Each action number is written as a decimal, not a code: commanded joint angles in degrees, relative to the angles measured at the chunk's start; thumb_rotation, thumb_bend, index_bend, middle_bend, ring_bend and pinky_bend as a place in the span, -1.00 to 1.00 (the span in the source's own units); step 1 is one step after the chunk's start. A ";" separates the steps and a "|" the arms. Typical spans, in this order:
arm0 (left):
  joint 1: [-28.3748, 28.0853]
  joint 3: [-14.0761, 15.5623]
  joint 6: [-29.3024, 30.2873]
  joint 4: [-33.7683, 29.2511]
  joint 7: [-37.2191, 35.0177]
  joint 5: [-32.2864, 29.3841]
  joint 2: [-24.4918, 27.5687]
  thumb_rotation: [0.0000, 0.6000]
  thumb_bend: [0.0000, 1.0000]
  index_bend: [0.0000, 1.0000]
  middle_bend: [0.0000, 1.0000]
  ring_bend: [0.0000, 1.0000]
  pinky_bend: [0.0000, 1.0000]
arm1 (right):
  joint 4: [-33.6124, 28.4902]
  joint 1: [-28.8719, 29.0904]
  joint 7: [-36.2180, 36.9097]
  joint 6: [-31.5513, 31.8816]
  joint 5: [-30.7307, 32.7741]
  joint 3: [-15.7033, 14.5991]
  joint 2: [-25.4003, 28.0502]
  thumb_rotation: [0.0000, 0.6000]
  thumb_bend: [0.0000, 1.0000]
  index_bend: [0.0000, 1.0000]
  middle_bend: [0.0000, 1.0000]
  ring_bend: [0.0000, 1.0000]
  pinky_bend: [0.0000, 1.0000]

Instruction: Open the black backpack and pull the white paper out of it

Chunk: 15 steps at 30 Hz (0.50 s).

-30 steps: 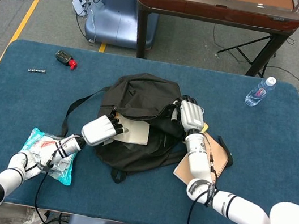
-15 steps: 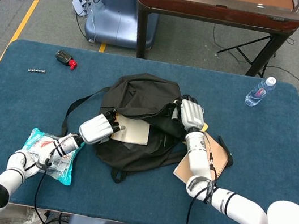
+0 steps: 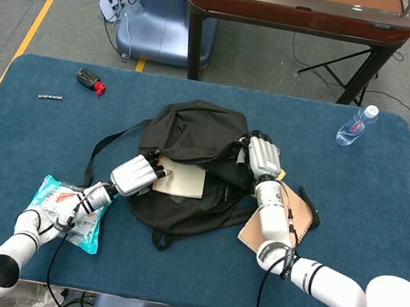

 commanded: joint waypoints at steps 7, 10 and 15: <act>-2.06 -0.52 -2.01 0.30 1.28 -1.42 -1.78 1.00 -0.56 -0.30 -0.08 -0.25 -0.19 | 0.02 -0.19 0.51 0.00 0.01 0.16 0.25 1.00 0.44 0.20 -0.43 -0.77 -0.80; -2.54 -0.77 -2.64 0.14 1.50 -2.00 -2.30 1.00 -0.56 -0.30 -0.08 -0.25 -0.19 | 0.03 -0.31 0.79 -0.10 -0.01 0.17 0.32 1.00 0.44 0.20 -0.43 -0.77 -0.80; -3.11 -1.97 -3.71 -0.62 0.58 -3.73 -3.15 1.00 -0.56 -0.25 -0.08 -0.25 -0.19 | 0.48 -0.47 1.11 -0.28 -0.07 -0.02 0.18 1.00 0.44 0.20 -0.43 -0.77 -0.80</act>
